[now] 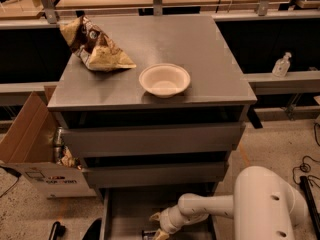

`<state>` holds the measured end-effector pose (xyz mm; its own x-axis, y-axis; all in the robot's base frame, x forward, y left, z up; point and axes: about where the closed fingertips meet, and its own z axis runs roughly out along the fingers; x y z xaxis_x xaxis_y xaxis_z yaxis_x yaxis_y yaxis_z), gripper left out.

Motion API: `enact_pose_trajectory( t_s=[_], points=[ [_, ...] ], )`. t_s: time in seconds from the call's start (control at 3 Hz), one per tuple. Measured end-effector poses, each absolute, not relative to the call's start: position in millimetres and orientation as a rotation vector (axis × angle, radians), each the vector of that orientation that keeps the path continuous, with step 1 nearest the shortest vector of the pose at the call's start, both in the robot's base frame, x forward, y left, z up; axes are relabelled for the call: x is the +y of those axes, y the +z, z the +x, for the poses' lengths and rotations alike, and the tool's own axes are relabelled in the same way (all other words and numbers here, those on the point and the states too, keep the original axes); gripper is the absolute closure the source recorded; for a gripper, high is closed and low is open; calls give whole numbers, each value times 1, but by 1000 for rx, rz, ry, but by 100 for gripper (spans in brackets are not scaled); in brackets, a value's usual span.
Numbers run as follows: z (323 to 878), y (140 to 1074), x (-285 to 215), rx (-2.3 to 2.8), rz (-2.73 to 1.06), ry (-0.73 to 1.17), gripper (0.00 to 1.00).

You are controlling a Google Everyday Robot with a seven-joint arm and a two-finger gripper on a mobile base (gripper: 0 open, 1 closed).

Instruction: Pick rxbar blueberry from bottom drawer and place on counter

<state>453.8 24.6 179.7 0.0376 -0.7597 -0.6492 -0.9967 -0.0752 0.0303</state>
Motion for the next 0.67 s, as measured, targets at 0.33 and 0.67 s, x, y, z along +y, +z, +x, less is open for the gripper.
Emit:
enact_pose_trajectory(
  t_s=[0.33, 0.67],
  points=[
    [454, 156, 24, 1791, -1892, 728, 40],
    [455, 126, 23, 1800, -1933, 700, 42]
  ],
)
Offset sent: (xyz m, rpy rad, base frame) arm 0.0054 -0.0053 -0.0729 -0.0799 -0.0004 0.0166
